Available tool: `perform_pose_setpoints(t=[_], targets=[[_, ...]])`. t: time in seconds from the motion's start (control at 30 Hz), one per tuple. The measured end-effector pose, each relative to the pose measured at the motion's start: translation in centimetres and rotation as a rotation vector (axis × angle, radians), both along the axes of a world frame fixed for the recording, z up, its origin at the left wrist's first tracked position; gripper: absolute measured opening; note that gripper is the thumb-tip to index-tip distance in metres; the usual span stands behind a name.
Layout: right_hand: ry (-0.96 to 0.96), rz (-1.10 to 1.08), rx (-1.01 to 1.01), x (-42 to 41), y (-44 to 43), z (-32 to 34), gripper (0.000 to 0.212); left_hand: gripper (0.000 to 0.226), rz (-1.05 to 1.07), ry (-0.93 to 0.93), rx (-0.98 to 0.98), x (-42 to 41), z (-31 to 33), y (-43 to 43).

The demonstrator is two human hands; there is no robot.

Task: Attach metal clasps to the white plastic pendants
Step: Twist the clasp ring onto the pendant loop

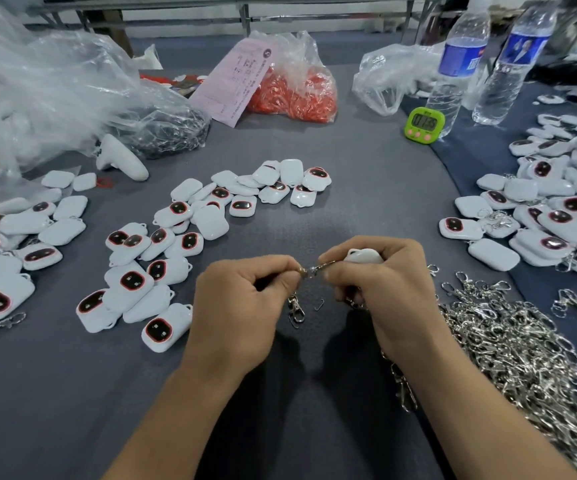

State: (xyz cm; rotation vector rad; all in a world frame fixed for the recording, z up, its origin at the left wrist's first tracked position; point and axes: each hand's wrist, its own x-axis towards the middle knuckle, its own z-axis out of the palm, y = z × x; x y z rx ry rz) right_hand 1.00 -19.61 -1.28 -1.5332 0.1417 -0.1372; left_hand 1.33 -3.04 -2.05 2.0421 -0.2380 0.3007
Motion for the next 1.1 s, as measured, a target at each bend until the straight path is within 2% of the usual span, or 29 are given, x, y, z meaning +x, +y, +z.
perform_pose_setpoints(t=[0.2, 0.27, 0.33, 0.47, 0.53, 0.6, 0.63, 0.73, 0.77, 0.9, 1.03, 1.1], targets=[[0.031, 0.05, 0.094, -0.4, 0.5, 0.2, 0.032, 0.012, -0.094, -0.153, 0.391, -0.2, -0.5, 0.0], [0.072, 0.072, 0.13, -0.4, 0.6, 0.3, 0.031, 0.01, -0.047, -0.191, 0.397, -0.3, -0.4, 0.1], [0.117, 0.08, 0.188, -0.2, 0.4, 0.3, 0.029, 0.008, 0.001, -0.092, 0.211, -0.3, -0.3, -0.2], [0.182, 0.099, 0.328, 0.0, -0.3, 0.5, 0.026, 0.019, -0.013, 0.229, -0.3, 0.1, -0.3, -1.1], [0.192, 0.117, 0.333, 0.0, -0.3, 0.5, 0.025, 0.021, -0.035, 0.28, -0.443, 0.2, -0.2, -1.4], [0.167, 0.148, 0.29, -0.1, -0.3, 0.5, 0.02, 0.022, -0.032, 0.277, -0.498, 0.2, 0.0, -1.3], [0.149, 0.17, 0.257, -0.2, -0.3, 0.5, 0.017, 0.021, -0.012, 0.237, -0.448, 0.2, 0.0, -1.2], [0.149, 0.234, 0.186, -0.4, -0.2, 0.5, 0.007, 0.018, 0.04, -0.013, -0.061, 0.1, -0.1, -0.7], [0.155, 0.242, 0.176, -0.4, -0.2, 0.4, 0.008, 0.018, 0.04, -0.076, 0.014, -0.1, -0.2, -0.6], [0.122, 0.218, 0.066, -0.3, -0.2, 0.4, 0.011, 0.002, 0.048, -0.231, 0.179, -0.6, -0.4, -0.2], [0.029, 0.127, -0.314, -0.4, -0.1, -0.1, 0.015, 0.01, 0.027, -0.301, 0.492, -0.6, -0.5, -0.2], [0.002, 0.122, -0.338, -0.5, 0.1, -0.2, 0.016, 0.008, 0.049, -0.273, 0.45, -0.6, -0.5, -0.3]])
